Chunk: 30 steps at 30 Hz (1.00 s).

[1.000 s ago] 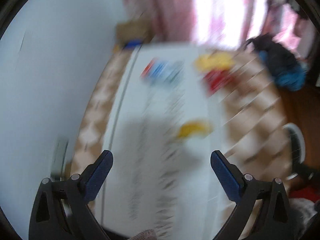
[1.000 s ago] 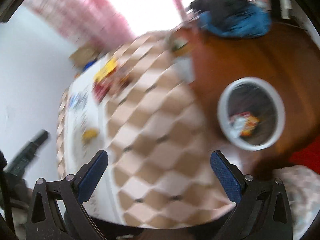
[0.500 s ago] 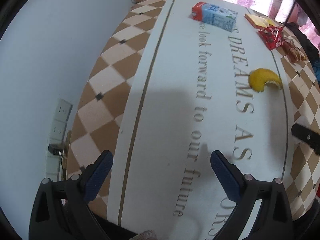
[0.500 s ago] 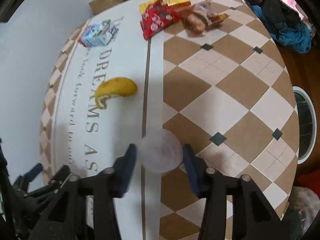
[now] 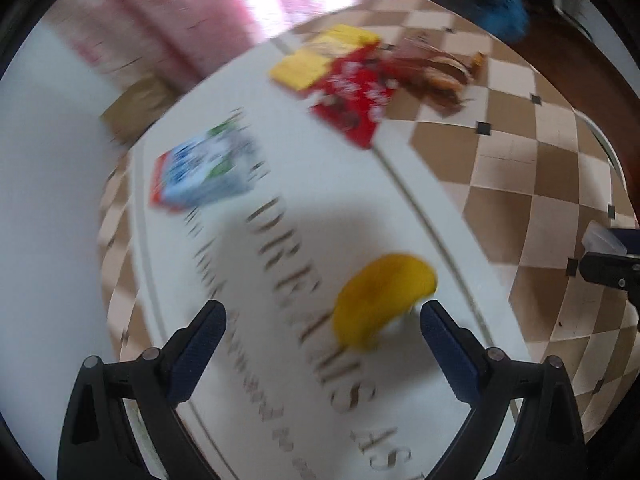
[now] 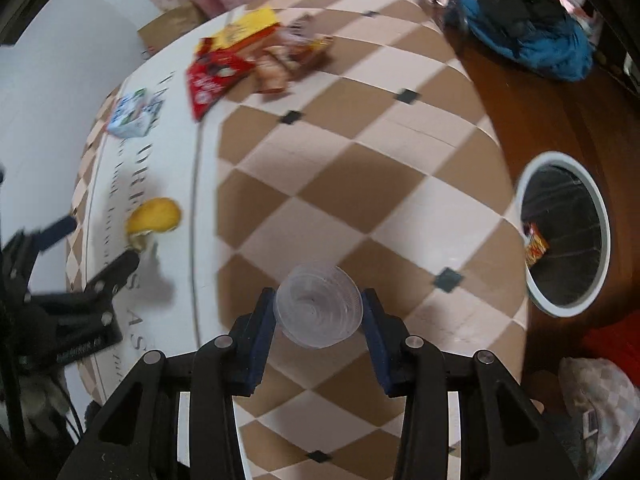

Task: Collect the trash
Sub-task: 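Grasp the banana peel with the left tool while the right tool grasps the clear plastic cup, then carry the banana peel and cup to the bin and release both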

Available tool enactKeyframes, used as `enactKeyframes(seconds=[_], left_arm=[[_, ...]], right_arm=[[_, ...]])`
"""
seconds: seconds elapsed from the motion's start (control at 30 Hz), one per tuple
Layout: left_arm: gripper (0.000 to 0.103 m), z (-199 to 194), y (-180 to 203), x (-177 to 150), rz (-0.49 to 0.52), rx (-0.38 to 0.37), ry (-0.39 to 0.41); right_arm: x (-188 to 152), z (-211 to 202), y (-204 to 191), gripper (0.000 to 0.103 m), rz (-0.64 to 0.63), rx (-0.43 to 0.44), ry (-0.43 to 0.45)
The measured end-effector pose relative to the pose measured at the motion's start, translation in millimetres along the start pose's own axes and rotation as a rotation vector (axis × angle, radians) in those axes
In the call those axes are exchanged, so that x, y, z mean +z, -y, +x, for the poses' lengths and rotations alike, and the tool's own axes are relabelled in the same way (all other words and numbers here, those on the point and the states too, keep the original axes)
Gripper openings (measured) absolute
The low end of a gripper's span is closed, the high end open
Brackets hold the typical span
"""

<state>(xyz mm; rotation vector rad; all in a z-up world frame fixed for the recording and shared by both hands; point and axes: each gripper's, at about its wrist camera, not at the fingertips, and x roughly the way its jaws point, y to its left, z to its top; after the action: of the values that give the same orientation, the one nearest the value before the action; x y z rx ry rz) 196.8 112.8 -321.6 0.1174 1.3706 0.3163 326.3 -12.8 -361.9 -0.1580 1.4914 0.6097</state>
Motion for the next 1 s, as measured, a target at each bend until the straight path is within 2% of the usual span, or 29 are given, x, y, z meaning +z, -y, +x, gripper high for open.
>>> enactKeyframes(seconds=[0.03,0.1,0.13,0.17,0.23,0.3,0.33,0.5,0.57,0.67,1.0], left_arm=[[0.099,3.0,1.6,3.0,0.024,-0.006,-0.010],[0.086,7.7,4.0,9.3,0.064,-0.018,-0.016],[0.064,7.7,4.4,11.2,0.067,-0.020,-0.019],[0.050,7.3,4.1,12.2,0.061,-0.039,-0.026],[0.030,5.3,0.3,12.1,0.021,-0.088,-0.035],[0.029,4.0,-3.1,11.9,-0.050,-0.127,-0.042],[0.024,3.7,-7.7,9.3,-0.109,-0.152,-0.049],[0.016,-1.4,-16.4,-8.1,-0.389,-0.263,-0.086],[0.014,-2.0,-17.4,-16.6,-0.443,-0.254,-0.071],[0.008,-2.1,-17.4,-26.2,-0.477,-0.224,-0.057],[0.007,-15.6,-21.8,-52.1,-0.496,-0.150,-0.022]], right_arm=[[1.4,0.2,3.2,0.045,0.005,0.004,-0.005],[5.5,-0.6,8.2,0.045,0.015,0.009,-0.009],[6.8,-1.4,9.8,0.045,0.018,0.010,-0.008],[8.5,-1.9,10.8,0.045,0.019,0.011,-0.007],[11.9,-1.6,10.5,0.045,0.019,0.015,-0.005],[15.1,-0.5,10.8,0.045,0.016,0.018,-0.006],[17.6,0.9,9.3,0.045,0.013,0.018,-0.005],[21.3,5.6,-0.6,0.045,-0.020,0.009,0.007],[21.2,6.0,-3.0,0.045,-0.027,0.008,0.013],[21.7,5.9,-3.3,0.045,-0.029,0.009,0.018],[19.4,6.2,-7.4,0.045,-0.048,0.000,0.036]])
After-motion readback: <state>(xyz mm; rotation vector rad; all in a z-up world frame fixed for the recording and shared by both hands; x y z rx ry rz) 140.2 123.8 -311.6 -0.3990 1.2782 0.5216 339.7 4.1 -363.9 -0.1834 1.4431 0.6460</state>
